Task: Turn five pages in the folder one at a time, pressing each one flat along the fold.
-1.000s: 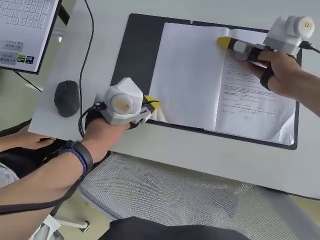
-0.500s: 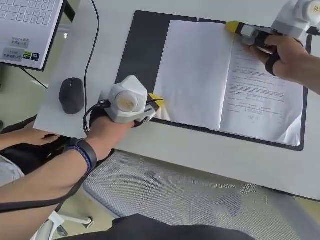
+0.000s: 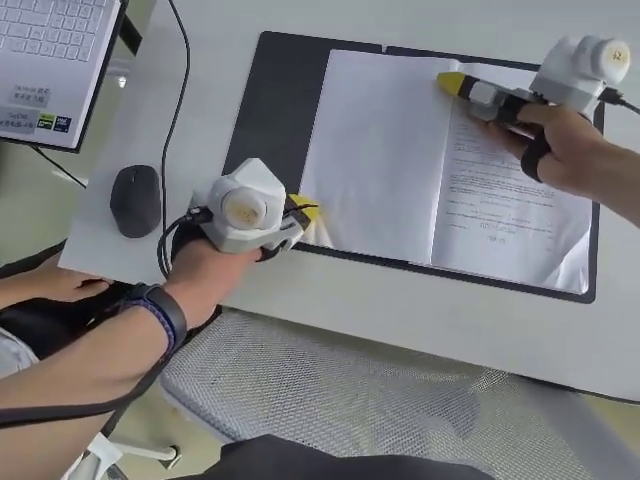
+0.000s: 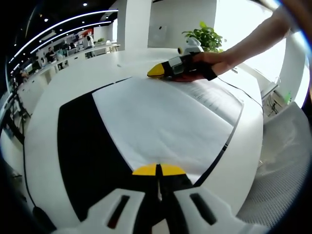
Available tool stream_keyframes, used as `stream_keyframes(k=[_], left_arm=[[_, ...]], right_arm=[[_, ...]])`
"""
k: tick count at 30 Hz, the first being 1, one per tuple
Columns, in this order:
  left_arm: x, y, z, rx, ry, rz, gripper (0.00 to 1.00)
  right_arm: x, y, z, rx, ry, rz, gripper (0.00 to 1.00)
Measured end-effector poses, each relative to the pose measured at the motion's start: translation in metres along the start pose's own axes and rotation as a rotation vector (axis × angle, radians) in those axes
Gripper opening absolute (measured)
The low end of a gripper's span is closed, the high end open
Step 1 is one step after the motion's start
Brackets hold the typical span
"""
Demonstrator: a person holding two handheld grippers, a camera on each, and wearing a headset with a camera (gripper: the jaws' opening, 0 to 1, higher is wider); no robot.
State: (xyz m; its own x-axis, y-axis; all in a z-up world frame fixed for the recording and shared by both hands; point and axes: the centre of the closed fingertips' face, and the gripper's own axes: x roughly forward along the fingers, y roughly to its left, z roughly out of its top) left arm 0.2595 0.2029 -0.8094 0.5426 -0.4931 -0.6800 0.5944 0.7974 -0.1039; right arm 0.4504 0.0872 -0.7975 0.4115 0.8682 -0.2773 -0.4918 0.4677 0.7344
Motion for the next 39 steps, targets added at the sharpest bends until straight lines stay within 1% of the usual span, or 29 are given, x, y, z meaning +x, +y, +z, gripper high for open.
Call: stream_keyframes(k=[5,8,11,12,13,14,17,19,22,27,29,32,34,36,39], left_arm=[[-0.001,-0.001,0.001,-0.001,-0.001,0.0,0.0],[-0.001,-0.001,0.001,-0.006,-0.005,-0.001,0.0],[-0.001,-0.001,0.001,-0.005,-0.006,-0.001,0.0],[-0.001,-0.001,0.001,-0.005,-0.006,-0.001,0.0],[-0.001,-0.001,0.001,-0.006,-0.006,-0.002,0.0],[-0.001,-0.001,0.001,-0.005,-0.006,-0.003,0.0],[0.0,-0.001,0.0,-0.011,-0.011,-0.007,0.0],[0.001,0.0,0.0,-0.014,-0.012,-0.009,0.0],[0.002,0.0,0.0,-0.005,-0.008,-0.007,0.0],[0.003,0.0,-0.001,-0.004,-0.009,-0.009,0.0],[0.003,0.0,-0.001,-0.004,-0.008,-0.009,0.0],[0.003,0.0,-0.002,-0.002,-0.008,-0.008,0.0],[0.002,0.0,-0.002,-0.006,-0.009,-0.005,0.0],[0.002,0.0,-0.001,-0.006,-0.01,-0.003,0.0],[0.002,0.0,-0.001,-0.007,-0.012,-0.003,0.0]], right_arm=[[-0.009,0.011,-0.018,-0.013,0.027,0.026,0.0],[-0.017,0.023,-0.032,-0.029,0.057,0.05,0.0],[-0.022,0.026,-0.041,-0.041,0.075,0.063,0.0],[-0.025,0.032,-0.047,-0.045,0.083,0.072,0.0],[-0.027,0.035,-0.051,-0.044,0.087,0.079,0.0],[-0.03,0.041,-0.057,-0.042,0.09,0.089,0.0],[-0.036,0.051,-0.067,-0.016,0.088,0.115,0.0],[-0.04,0.058,-0.075,-0.015,0.09,0.124,0.0],[-0.048,0.073,-0.092,-0.024,0.124,0.154,0.0],[-0.057,0.087,-0.111,-0.03,0.154,0.169,0.0],[-0.063,0.096,-0.125,-0.034,0.184,0.19,0.0],[-0.069,0.104,-0.138,-0.044,0.209,0.2,0.0],[-0.072,0.107,-0.142,-0.051,0.215,0.2,0.0],[-0.075,0.112,-0.15,-0.055,0.231,0.211,0.0],[-0.081,0.117,-0.159,-0.045,0.243,0.22,0.0]])
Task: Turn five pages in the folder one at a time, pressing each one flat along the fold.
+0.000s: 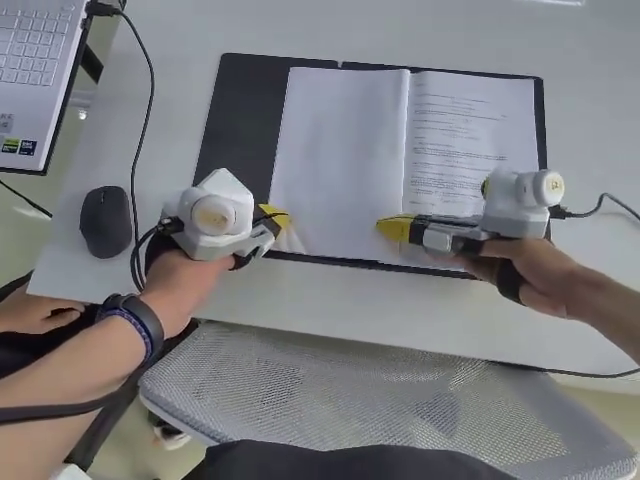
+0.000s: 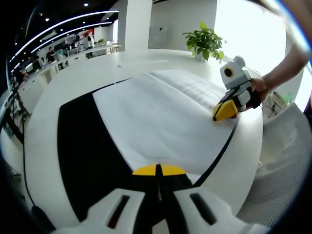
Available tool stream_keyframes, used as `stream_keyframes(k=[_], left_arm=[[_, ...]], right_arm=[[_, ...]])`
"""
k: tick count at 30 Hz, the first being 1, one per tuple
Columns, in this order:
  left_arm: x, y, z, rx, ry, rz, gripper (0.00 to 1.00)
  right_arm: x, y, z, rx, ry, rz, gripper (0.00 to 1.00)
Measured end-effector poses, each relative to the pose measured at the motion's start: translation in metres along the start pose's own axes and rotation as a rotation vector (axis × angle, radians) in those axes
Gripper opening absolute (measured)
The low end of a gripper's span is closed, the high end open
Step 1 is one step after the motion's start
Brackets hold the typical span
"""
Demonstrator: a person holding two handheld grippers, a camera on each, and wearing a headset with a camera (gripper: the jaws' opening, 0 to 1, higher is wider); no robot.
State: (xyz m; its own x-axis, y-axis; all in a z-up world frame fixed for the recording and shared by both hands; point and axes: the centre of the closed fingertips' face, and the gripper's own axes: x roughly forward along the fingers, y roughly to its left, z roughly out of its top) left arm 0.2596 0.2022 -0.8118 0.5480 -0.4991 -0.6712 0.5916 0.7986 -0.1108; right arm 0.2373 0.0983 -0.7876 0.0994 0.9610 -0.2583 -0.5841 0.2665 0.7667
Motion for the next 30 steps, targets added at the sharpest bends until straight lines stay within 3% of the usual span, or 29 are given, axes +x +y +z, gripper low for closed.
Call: stream_keyframes(k=[6,24,30], left_arm=[[0.0,0.0,-0.001,-0.002,-0.003,0.0,0.0],[-0.001,0.0,-0.001,-0.015,-0.01,0.002,0.0],[-0.001,-0.001,-0.001,0.002,0.007,-0.002,0.0]], right_arm=[[-0.003,0.009,-0.015,0.009,0.023,0.01,0.0],[-0.004,0.009,-0.018,0.027,0.021,-0.026,0.0],[-0.004,0.011,-0.018,0.028,0.025,-0.045,0.0]])
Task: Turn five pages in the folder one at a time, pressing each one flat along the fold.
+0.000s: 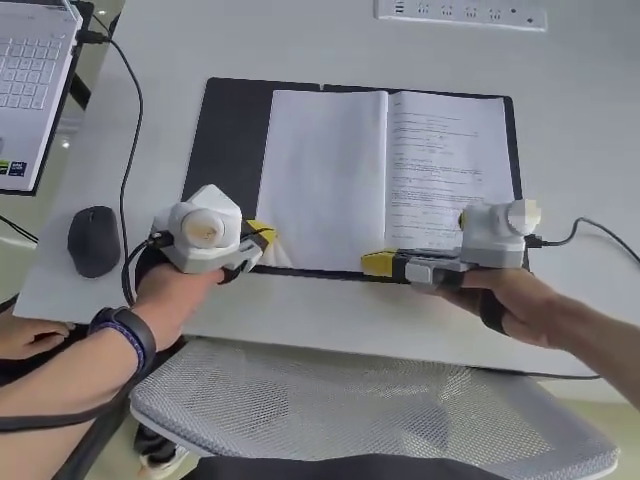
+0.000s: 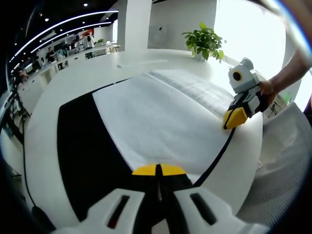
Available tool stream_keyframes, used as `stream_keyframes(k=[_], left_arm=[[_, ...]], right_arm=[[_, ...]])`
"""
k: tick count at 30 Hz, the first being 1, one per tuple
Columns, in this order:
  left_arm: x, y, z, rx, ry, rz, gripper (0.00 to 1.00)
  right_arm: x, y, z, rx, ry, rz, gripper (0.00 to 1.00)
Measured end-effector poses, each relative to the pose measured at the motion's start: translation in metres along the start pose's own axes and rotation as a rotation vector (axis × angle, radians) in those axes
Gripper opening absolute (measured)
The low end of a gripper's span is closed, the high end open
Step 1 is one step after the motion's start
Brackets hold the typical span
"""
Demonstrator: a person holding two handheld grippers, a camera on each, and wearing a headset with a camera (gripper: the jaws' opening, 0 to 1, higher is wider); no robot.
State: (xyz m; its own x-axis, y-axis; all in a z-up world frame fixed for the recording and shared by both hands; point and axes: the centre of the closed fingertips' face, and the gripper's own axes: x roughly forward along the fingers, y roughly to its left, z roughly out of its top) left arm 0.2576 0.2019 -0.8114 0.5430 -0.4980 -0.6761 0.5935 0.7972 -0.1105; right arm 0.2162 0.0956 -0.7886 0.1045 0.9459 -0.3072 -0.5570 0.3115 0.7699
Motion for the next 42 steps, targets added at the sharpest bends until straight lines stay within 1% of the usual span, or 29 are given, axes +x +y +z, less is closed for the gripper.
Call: stream_keyframes(k=[3,5,7,8,9,10,12,14,18,21,23,26,28,30,31,33,34,35,38,42], left_arm=[[0.0,-0.003,0.0,-0.008,0.016,-0.013,0.01],[0.0,-0.006,0.0,0.016,0.03,-0.016,0.04],[-0.001,-0.01,0.0,0.022,0.052,-0.023,0.1],[-0.001,-0.012,0.002,0.023,0.055,-0.027,0.13],[-0.002,-0.013,0.004,0.021,0.054,-0.031,0.17],[-0.002,-0.015,0.006,0.016,0.051,-0.037,0.18],[-0.003,-0.015,0.009,0.014,0.046,-0.032,0.2],[-0.004,-0.016,0.013,0.005,0.037,-0.038,0.23],[-0.008,-0.019,0.02,0.023,0.028,-0.044,0.28],[-0.012,-0.02,0.023,0.052,0.036,-0.048,0.31],[-0.016,-0.02,0.027,0.049,0.022,-0.047,0.32],[-0.021,-0.019,0.031,0.047,0.014,-0.045,0.35],[-0.023,-0.018,0.034,0.046,0.005,-0.044,0.36],[-0.025,-0.016,0.034,0.045,-0.005,-0.045,0.37],[-0.028,-0.017,0.038,0.046,-0.012,-0.045,0.38],[-0.031,-0.018,0.04,0.052,-0.016,-0.044,0.38],[-0.033,-0.018,0.042,0.053,-0.017,-0.043,0.38],[-0.035,-0.018,0.043,0.054,-0.018,-0.043,0.39],[-0.041,-0.02,0.048,0.059,-0.025,-0.044,0.43],[-0.048,-0.019,0.054,0.055,-0.041,-0.035,0.45]], right_arm=[[-0.004,0.0,0.005,-0.001,-0.018,-0.013,0.0],[-0.007,0.001,0.011,0.004,-0.042,-0.017,0.0],[-0.011,0.002,0.018,0.002,-0.061,-0.026,0.04],[-0.013,0.003,0.021,-0.004,-0.07,-0.028,0.05],[-0.016,0.004,0.024,-0.009,-0.077,-0.03,0.05],[-0.018,0.004,0.025,-0.014,-0.081,-0.034,0.05],[-0.022,0.004,0.028,-0.025,-0.085,-0.043,0.06],[-0.027,0.003,0.033,-0.036,-0.098,-0.059,0.1],[-0.038,0.002,0.04,-0.057,-0.121,-0.09,0.13],[-0.048,-0.002,0.045,-0.085,-0.135,-0.135,0.17],[-0.055,-0.004,0.05,-0.113,-0.153,-0.17,0.19],[-0.067,-0.007,0.056,-0.127,-0.17,-0.209,0.23],[-0.076,-0.011,0.06,-0.146,-0.185,-0.254,0.27],[-0.085,-0.012,0.062,-0.165,-0.19,-0.284,0.28],[-0.091,-0.013,0.063,-0.169,-0.2,-0.303,0.29],[-0.099,-0.013,0.064,-0.169,-0.216,-0.317,0.3],[-0.105,-0.013,0.066,-0.173,-0.226,-0.333,0.31],[-0.107,-0.013,0.066,-0.175,-0.228,-0.337,0.34],[-0.121,-0.012,0.067,-0.204,-0.238,-0.367,0.4],[-0.139,-0.013,0.069,-0.22,-0.254,-0.409,0.42]])
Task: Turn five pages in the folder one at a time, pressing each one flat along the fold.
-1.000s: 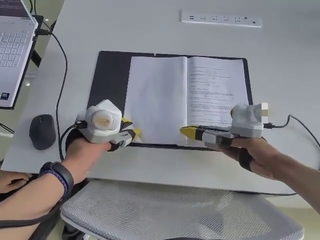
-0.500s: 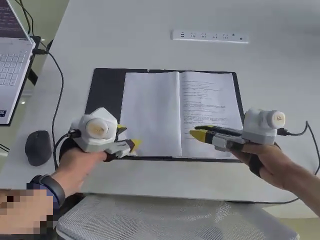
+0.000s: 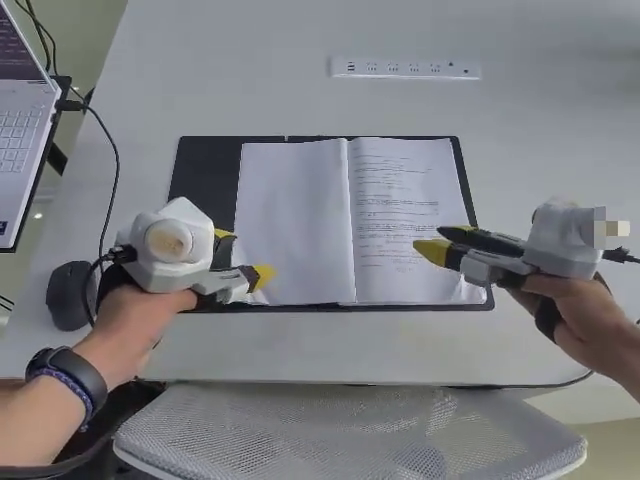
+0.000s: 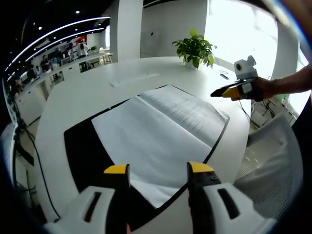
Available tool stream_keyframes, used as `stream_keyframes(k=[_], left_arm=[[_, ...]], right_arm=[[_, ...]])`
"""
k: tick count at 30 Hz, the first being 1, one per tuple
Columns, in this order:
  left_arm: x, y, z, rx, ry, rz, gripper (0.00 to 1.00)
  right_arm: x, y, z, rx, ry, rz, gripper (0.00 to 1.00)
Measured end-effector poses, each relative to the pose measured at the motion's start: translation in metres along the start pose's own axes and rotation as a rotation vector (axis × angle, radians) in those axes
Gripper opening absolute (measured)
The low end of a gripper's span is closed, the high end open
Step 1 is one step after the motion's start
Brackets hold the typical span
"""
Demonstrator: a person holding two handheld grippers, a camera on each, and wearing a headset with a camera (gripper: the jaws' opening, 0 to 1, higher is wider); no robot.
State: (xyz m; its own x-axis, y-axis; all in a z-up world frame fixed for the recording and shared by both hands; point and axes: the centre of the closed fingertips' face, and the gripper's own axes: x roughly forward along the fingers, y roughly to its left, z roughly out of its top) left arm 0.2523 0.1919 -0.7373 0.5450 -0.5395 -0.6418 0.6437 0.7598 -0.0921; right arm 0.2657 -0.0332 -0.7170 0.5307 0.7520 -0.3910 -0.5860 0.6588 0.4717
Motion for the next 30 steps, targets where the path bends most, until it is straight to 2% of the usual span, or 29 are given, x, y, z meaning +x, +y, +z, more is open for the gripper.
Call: stream_keyframes(k=[8,13,16,19,25,30], left_arm=[[-0.018,0.007,0.01,-0.058,-0.045,0.039,0.49],[-0.029,0.008,0.011,-0.061,-0.053,0.051,0.53],[-0.035,0.01,0.007,-0.072,-0.039,0.063,0.56],[-0.041,0.011,0.008,-0.086,-0.053,0.076,0.58],[-0.051,0.009,0.006,-0.119,-0.069,0.089,0.64],[-0.056,0.007,0.008,-0.134,-0.089,0.094,0.68]], right_arm=[[-0.028,-0.016,0.005,-0.019,-0.028,-0.082,0.51],[-0.047,-0.019,0.007,-0.047,-0.032,-0.123,0.55],[-0.057,-0.021,0.007,-0.066,-0.027,-0.152,0.57],[-0.066,-0.023,0.005,-0.073,-0.025,-0.175,0.61],[-0.08,-0.021,-0.005,-0.077,-0.018,-0.206,0.66],[-0.089,-0.016,-0.021,-0.096,0.013,-0.229,0.7]])
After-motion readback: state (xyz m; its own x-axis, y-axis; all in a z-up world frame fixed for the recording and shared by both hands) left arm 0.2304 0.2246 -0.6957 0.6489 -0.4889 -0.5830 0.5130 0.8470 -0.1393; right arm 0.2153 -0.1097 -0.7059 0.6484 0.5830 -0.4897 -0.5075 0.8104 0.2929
